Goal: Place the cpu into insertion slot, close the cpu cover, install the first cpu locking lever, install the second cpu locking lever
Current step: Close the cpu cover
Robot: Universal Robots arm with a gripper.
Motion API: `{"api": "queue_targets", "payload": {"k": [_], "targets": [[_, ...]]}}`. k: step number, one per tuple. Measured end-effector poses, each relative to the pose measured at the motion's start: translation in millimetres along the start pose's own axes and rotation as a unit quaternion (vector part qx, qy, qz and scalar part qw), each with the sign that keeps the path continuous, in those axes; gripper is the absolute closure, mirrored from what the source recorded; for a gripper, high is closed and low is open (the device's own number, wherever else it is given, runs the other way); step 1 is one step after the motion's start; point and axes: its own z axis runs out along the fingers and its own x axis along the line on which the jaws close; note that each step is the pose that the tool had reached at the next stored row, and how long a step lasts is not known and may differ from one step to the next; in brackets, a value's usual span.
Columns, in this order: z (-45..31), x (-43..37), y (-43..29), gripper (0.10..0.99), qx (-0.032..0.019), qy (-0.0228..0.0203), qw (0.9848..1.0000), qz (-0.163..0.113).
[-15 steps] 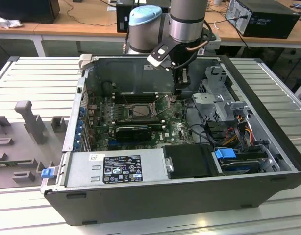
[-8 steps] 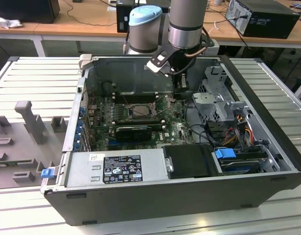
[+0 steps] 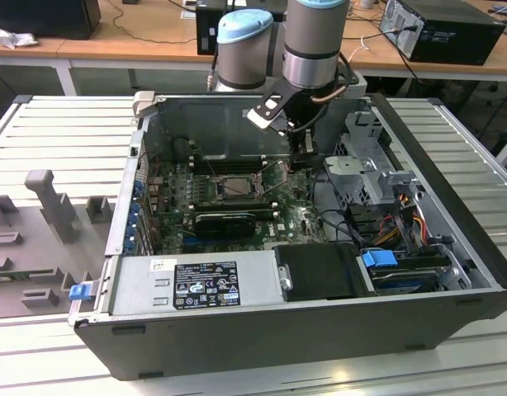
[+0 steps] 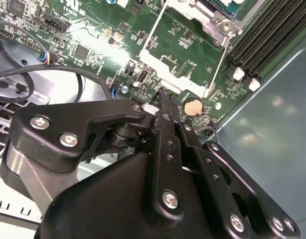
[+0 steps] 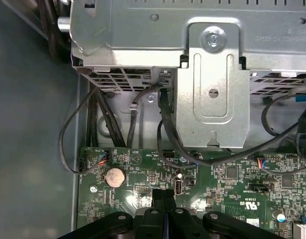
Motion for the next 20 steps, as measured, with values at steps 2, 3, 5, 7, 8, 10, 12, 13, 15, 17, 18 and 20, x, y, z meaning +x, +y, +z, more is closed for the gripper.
{"api": "queue_targets", "payload": {"k": [2, 3, 5, 7, 8, 10, 12, 13, 15, 17, 18, 20], "targets": [[0.3, 0.1, -0.7, 0.98, 0.0014, 0.0001, 1.0, 0.0], [0.4, 0.1, -1.6, 0.98, 0.0018, 0.0002, 1.0, 0.0], [0.2, 0.1, -4.5, 0.98, 0.0021, 0.0001, 1.0, 0.0], [0.2, 0.1, -5.9, 0.98, 0.002, 0.0002, 1.0, 0.0], [0.1, 0.2, -6.8, 0.98, 0.002, 0.0002, 1.0, 0.0], [-0.1, 0.2, -9.2, 0.98, 0.002, 0.0002, 1.0, 0.0], [-0.1, 0.2, -10.2, 0.98, 0.002, 0.0002, 1.0, 0.0], [-0.2, 0.2, -10.9, 0.98, 0.002, 0.0002, 1.0, 0.0], [-0.2, 0.2, -11.8, 0.98, 0.002, 0.0002, 1.0, 0.0], [-0.3, 0.2, -12.4, 0.98, 0.002, 0.0002, 1.0, 0.0], [-0.3, 0.3, -12.6, 0.98, 0.002, 0.0002, 1.0, 0.0], [-0.3, 0.3, -13.0, 0.98, 0.002, 0.0002, 1.0, 0.0]]}}
